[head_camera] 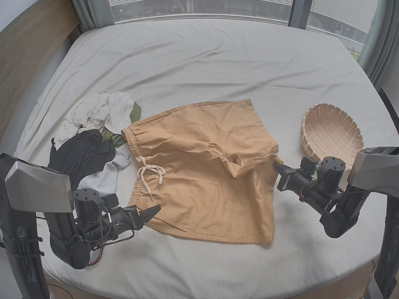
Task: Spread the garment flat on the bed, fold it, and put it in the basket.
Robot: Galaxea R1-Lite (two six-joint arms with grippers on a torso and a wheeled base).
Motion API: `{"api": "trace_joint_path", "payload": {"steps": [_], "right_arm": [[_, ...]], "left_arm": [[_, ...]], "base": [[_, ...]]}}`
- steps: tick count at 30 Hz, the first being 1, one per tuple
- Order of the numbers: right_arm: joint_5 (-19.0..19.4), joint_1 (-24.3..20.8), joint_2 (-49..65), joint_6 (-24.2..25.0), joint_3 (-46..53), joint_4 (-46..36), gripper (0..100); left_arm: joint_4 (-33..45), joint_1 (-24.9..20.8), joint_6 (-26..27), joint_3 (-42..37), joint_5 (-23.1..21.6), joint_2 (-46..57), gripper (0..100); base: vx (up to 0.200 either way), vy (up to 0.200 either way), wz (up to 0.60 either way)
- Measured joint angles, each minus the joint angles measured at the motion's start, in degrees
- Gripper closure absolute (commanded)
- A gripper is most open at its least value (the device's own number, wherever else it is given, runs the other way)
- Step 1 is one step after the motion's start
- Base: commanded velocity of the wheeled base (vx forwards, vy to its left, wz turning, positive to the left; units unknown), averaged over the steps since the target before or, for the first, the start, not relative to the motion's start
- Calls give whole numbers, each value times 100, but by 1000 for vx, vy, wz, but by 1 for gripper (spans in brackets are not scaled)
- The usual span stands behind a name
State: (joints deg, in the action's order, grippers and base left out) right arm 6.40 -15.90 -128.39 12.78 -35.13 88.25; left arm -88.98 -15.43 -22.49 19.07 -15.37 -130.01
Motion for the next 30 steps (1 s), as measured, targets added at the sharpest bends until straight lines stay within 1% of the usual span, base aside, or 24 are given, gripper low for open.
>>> {"api": "trace_joint_path", "payload": {"steps": [6, 10, 14, 27, 28, 30], "right_arm": [[-41, 134, 4, -9, -106, -33, 100], [-317, 243, -77, -6, -233, -41, 100], [-380, 336, -193, 5, -315, -41, 100], [-512, 317, -523, 39, -979, -277, 100], [-517, 315, -545, 41, -1009, -279, 0], [-521, 313, -573, 41, -1037, -277, 0]], "left_arm": [[0, -5, 2, 0, 0, -4, 0], [0, -5, 2, 0, 0, -13, 0], [0, 0, 5, 9, 11, -22, 0], [2, 9, 0, 28, 95, -23, 0], [2, 13, 2, 28, 99, -23, 0], [0, 13, 2, 28, 101, -23, 0]], "base": [[0, 0, 0], [0, 0, 0], [0, 0, 0], [0, 0, 0], [0, 0, 0], [0, 0, 0]]}}
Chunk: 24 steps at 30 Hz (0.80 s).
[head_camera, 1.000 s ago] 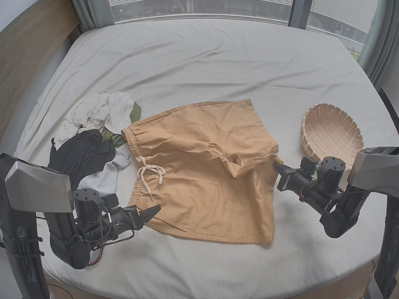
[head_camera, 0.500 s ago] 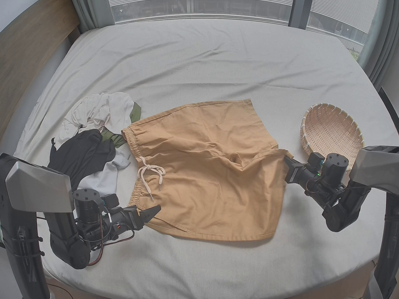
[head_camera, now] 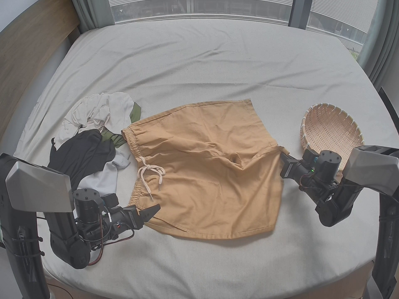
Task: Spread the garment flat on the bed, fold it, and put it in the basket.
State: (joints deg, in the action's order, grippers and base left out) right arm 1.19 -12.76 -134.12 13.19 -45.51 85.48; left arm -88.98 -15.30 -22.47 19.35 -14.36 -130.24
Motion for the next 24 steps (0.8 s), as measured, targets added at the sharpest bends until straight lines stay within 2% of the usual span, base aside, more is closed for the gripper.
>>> {"api": "trace_joint_path", "payload": {"steps": [7, 15, 24], "right_arm": [[-2, -57, 2, 73, 185, 55, 0], [6, -138, 308, 123, 948, 95, 0], [272, -176, 483, 794, 1709, 282, 0]], "left_arm": [[0, 1, 0, -15, 2, 4, 0], [0, 0, 0, -30, 29, 10, 0], [2, 1, -2, -69, 57, 41, 0]], "base": [[0, 0, 0], [0, 0, 0], [0, 0, 0]]}}
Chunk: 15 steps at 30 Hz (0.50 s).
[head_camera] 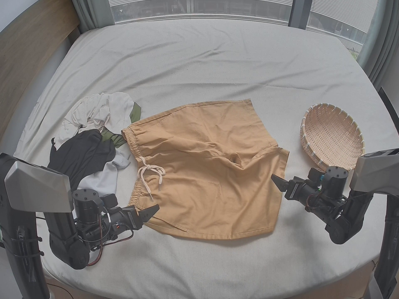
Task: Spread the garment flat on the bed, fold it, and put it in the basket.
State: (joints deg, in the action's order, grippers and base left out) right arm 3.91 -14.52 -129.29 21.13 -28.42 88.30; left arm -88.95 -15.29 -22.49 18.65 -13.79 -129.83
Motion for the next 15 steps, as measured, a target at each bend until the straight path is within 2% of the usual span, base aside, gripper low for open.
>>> {"api": "trace_joint_path", "payload": {"steps": [4, 10, 15], "right_arm": [[57, -57, -119, 332, 6, 5, 0], [139, -223, -336, 408, -215, 6, 0], [174, -413, -433, 848, -435, 5, 0]], "left_arm": [[0, 0, -9, -11, 2, 26, 0], [2, 0, -17, -33, 2, 74, 0], [2, 0, -20, -55, 5, 119, 0]], "base": [[0, 0, 0], [0, 0, 0], [0, 0, 0]]}}
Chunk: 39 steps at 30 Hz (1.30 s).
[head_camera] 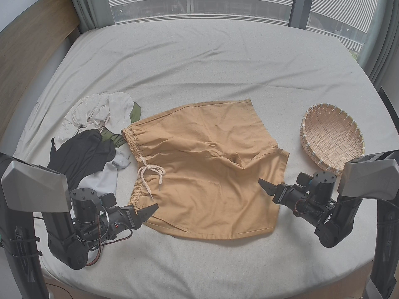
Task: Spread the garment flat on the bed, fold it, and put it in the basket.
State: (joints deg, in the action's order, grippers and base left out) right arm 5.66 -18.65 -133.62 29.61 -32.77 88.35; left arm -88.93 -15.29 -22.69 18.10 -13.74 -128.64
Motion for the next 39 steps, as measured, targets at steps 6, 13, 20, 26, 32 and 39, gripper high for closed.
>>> {"api": "trace_joint_path", "payload": {"steps": [6, 13, 20, 26, 32, 39], "right_arm": [[279, -89, 84, 375, 39, -7, 0], [670, -91, 553, 556, 553, -10, 0], [884, -63, 1215, 684, 1226, -7, 0], [996, 41, 1692, 714, 1560, -7, 0], [1129, 247, 2147, 723, 1916, -10, 0], [1131, 324, 1896, 288, 2354, -5, 0]], "left_arm": [[0, 0, -5, -38, -5, 30, 0], [-2, -1, -6, -52, -5, 41, 0], [-2, 0, -5, -77, -5, 71, 0], [-5, 2, -6, -101, -5, 113, 0], [-2, 7, -6, -118, -5, 138, 0], [-5, 2, -6, -138, -2, 154, 0]], "base": [[0, 0, 0], [0, 0, 0], [0, 0, 0], [0, 0, 0], [0, 0, 0], [0, 0, 0]]}}
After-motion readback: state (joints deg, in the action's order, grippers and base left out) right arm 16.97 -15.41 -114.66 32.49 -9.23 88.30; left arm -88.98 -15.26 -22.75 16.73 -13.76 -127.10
